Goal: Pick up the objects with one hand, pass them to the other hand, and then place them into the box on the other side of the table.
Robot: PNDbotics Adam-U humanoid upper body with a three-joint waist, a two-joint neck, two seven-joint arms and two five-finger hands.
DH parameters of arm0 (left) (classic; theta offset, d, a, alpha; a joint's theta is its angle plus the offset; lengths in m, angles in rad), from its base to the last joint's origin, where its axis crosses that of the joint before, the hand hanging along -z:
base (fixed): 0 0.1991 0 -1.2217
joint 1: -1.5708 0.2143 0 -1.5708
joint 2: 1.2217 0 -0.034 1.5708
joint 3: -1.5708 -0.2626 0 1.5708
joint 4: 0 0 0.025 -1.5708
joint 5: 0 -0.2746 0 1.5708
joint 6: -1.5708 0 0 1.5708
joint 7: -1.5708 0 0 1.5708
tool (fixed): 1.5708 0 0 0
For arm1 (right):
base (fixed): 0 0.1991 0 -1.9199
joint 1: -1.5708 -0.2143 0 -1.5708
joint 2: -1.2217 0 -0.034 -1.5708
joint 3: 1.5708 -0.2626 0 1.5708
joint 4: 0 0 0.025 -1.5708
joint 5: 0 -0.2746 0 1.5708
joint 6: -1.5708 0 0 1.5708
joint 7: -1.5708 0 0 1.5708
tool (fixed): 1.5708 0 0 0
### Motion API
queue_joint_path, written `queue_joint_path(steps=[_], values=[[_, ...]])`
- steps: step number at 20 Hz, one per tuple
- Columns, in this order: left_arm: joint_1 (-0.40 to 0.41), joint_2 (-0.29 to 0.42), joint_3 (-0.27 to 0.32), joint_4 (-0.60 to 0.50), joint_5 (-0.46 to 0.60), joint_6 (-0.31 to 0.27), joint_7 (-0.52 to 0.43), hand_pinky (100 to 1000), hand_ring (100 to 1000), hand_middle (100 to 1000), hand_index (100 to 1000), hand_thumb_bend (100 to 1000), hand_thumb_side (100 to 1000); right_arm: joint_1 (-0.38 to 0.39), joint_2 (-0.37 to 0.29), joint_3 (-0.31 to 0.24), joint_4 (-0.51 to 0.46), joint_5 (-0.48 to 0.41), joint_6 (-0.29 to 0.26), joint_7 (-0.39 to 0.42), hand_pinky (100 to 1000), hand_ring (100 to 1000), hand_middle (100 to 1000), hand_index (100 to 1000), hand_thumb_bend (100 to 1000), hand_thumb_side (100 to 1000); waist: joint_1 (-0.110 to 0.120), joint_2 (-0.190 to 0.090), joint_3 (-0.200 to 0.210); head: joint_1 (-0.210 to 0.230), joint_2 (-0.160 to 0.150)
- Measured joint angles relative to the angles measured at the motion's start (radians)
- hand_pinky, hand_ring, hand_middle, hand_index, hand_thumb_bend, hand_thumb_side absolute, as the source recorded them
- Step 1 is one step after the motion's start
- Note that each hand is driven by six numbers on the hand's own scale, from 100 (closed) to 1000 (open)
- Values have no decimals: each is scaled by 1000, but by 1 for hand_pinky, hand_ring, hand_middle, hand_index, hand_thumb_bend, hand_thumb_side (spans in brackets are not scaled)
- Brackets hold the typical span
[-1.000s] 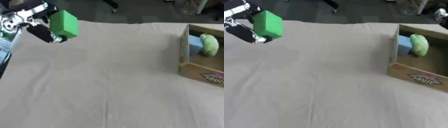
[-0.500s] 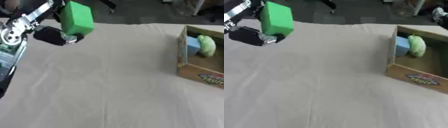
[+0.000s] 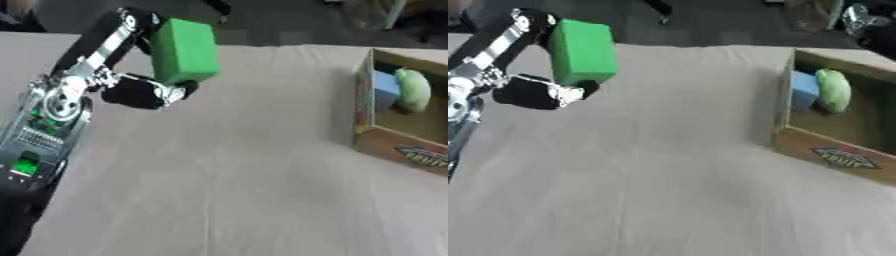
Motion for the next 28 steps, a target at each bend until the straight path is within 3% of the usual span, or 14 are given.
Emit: queue_joint_path(steps=[1,2,4,5,6,13,20,28], values=[[2,-8,-7,10,-11,-10,13,651,626,532,518,100,100,-19,-4,21,0,13,-13,13,954,964,846,928,218,381,-1,0,1,0,0],[7,-16,-12,20,-21,-22,28,651,625,531,518,100,122,-40,-8,42,0,26,-27,27,952,962,845,925,100,373,-3,0,1,-1,0],[15,-34,-22,35,-36,-48,56,651,625,528,518,100,127,-84,-13,87,-2,54,-55,55,945,957,843,918,125,373,-10,0,2,-1,0],[19,-42,-28,42,-41,-61,70,649,622,525,517,100,140,-107,-14,110,-3,68,-69,70,940,953,838,913,253,360,-12,0,2,-1,0],[21,-50,-31,47,-42,-75,84,647,620,521,516,100,167,-126,-14,133,-4,82,-83,84,937,951,840,910,158,376,-13,0,1,-1,0],[49,-104,-41,120,3,-167,185,635,605,515,513,100,265,-232,-3,272,-5,183,-183,186,922,942,837,897,194,388,-23,0,-8,1,1],[71,-144,-53,188,82,-219,269,628,596,513,511,100,327,-311,61,289,-6,296,-243,468,910,931,829,885,247,362,-24,-1,-13,5,10],[83,-156,-56,209,66,-246,273,626,600,514,510,100,257,-378,115,337,-6,370,-267,619,901,919,825,875,307,340,-27,-1,-15,6,18]])
